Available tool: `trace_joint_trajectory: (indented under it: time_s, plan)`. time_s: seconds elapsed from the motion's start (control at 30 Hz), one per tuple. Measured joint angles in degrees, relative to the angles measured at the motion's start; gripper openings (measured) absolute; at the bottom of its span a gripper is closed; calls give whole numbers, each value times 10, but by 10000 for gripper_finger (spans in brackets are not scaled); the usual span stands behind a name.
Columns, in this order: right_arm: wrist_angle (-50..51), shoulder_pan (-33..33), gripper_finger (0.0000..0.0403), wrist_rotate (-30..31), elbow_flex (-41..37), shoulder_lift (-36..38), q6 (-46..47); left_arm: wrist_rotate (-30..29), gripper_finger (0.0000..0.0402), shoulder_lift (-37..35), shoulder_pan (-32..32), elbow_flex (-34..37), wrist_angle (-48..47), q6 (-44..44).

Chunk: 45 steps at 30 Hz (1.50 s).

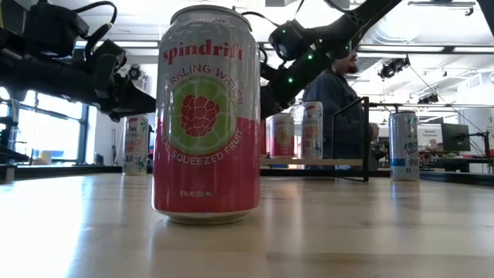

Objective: Place canned beverage on shelf
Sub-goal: Put the right red soda can on the shelf

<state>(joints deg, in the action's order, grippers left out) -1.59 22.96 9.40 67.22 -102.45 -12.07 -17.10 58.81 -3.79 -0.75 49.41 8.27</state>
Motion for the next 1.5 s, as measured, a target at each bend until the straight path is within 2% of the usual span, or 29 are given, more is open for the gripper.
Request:
trace_joint_trajectory:
  time_s: [0.37, 0.67, 0.9, 1.03, 1.23, 1.5]
  plan:
    - [-29, 14, 0, -45, 0, -17, -19, 0, 0, 0, 0, 0, -3, 0]
    - [142, 0, 0, -16, 37, 2, -67, 0, 0, 0, 0, 0, -7, 0]
    - [124, 23, 0, -19, 32, 0, -77, 0, 0, 0, 0, 0, -7, 1]
    - [102, 35, 0, -55, 32, 0, -77, 0, 0, 0, 0, 0, -7, 1]
    - [78, 47, 0, -59, 32, 0, -74, 0, 0, 0, 0, 0, -7, 1]
    - [62, 60, 0, -97, 32, 0, -62, 0, 0, 0, 0, 0, -7, 5]
